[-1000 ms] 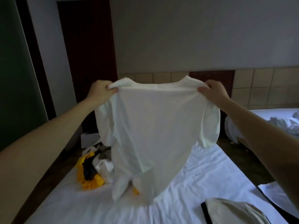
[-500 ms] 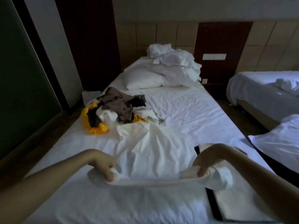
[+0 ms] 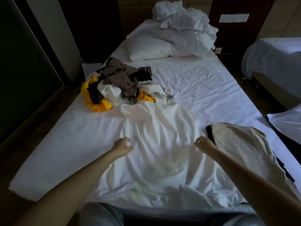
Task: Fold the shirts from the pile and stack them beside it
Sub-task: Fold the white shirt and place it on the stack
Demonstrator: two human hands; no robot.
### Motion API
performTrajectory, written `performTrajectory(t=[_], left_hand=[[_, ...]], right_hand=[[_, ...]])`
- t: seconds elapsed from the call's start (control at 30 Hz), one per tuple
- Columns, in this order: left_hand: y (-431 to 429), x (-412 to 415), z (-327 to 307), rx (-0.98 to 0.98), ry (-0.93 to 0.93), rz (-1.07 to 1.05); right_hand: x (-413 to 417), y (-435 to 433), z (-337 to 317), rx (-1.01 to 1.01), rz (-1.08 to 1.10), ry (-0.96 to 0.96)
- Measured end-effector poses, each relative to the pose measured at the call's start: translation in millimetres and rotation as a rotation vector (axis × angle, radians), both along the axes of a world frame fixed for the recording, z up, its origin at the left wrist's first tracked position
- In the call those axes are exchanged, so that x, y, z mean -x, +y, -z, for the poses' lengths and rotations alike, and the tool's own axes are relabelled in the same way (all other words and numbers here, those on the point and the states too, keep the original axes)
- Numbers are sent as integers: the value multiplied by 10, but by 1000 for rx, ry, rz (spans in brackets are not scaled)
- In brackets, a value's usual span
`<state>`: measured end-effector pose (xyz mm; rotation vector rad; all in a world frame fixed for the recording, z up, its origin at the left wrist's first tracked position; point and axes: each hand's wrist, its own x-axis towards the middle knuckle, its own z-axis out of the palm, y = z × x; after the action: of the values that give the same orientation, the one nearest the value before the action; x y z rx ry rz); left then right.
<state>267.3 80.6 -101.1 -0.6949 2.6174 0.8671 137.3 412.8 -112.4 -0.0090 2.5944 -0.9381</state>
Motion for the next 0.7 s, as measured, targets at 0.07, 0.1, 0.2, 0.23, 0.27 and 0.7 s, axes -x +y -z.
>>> performTrajectory(t=[0.07, 0.1, 0.2, 0.23, 0.27, 0.7], left_hand=[[-17, 103, 93, 29, -40, -150], [-41, 128, 160, 68, -100, -186], [-78, 114, 276, 161, -184, -204], [-77, 120, 293, 97, -132, -255], [-76, 133, 288, -19, -66, -339], [-428, 89, -907, -858, 435, -641]], right_hand=[[49, 22, 165, -60, 122, -35], [60, 41, 258, -73, 164, -53], [50, 95, 439, -20, 264, -86], [59, 106, 450, 62, 316, -103], [62, 117, 422, 168, 394, -139], [284, 460, -659, 604, 376, 51]])
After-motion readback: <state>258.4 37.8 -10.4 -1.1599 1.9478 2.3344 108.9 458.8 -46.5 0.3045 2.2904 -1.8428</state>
